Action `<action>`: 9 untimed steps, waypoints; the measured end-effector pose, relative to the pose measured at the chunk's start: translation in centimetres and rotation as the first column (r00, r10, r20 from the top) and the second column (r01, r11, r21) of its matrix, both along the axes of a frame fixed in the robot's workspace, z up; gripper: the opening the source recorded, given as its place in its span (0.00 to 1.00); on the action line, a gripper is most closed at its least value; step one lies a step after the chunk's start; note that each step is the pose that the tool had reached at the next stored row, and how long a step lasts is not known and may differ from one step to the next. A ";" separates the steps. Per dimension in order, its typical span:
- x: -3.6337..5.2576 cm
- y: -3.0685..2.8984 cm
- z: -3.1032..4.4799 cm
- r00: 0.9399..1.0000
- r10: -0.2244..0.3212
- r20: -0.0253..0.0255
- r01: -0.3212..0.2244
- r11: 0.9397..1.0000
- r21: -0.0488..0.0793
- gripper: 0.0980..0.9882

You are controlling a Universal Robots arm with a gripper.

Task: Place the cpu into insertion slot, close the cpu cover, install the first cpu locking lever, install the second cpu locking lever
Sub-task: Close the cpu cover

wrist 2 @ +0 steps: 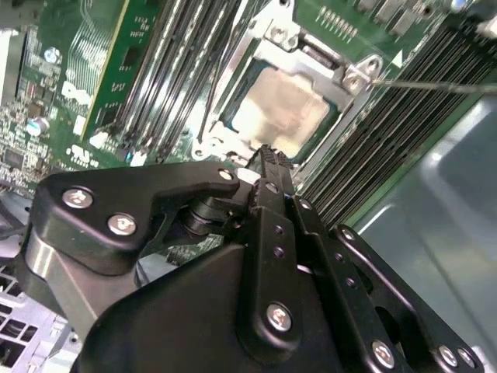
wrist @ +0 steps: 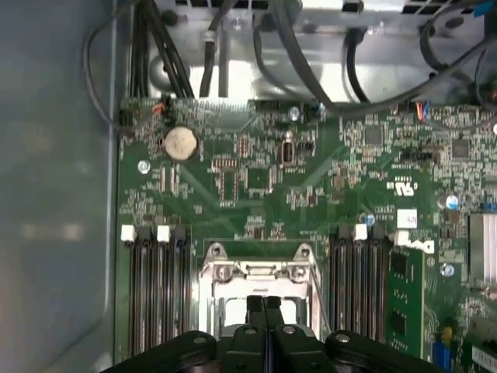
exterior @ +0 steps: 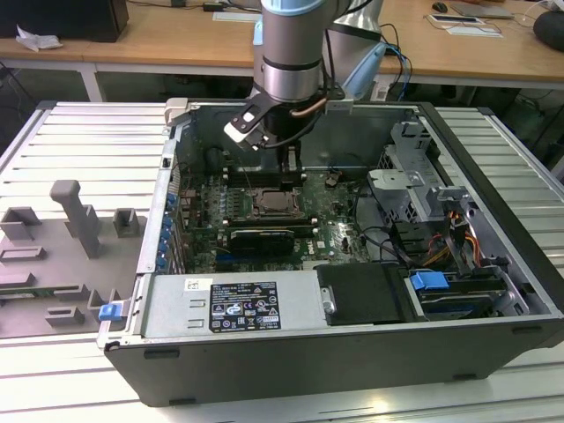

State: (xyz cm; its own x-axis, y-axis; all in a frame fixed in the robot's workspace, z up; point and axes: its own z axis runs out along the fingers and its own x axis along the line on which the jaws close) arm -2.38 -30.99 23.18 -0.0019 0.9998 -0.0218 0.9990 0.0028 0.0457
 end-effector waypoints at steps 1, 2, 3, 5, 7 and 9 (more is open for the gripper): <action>-0.21 0.02 -0.01 1.000 0.000 0.000 0.000 1.000 0.000 0.01; -0.39 0.03 -0.02 1.000 0.000 0.000 0.000 1.000 0.000 0.01; -0.51 0.04 -0.03 1.000 0.000 0.000 0.000 1.000 0.000 0.01; -0.74 0.04 -0.06 1.000 0.000 0.000 0.000 1.000 0.000 0.01; -0.90 0.05 -0.08 1.000 0.000 0.000 0.000 1.000 0.000 0.01; -1.01 0.04 -0.09 1.000 0.000 0.000 0.000 1.000 0.000 0.01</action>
State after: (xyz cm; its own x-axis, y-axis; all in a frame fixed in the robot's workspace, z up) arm -3.39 -30.95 23.09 -0.0018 0.9998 -0.0217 0.9990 0.0028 0.0457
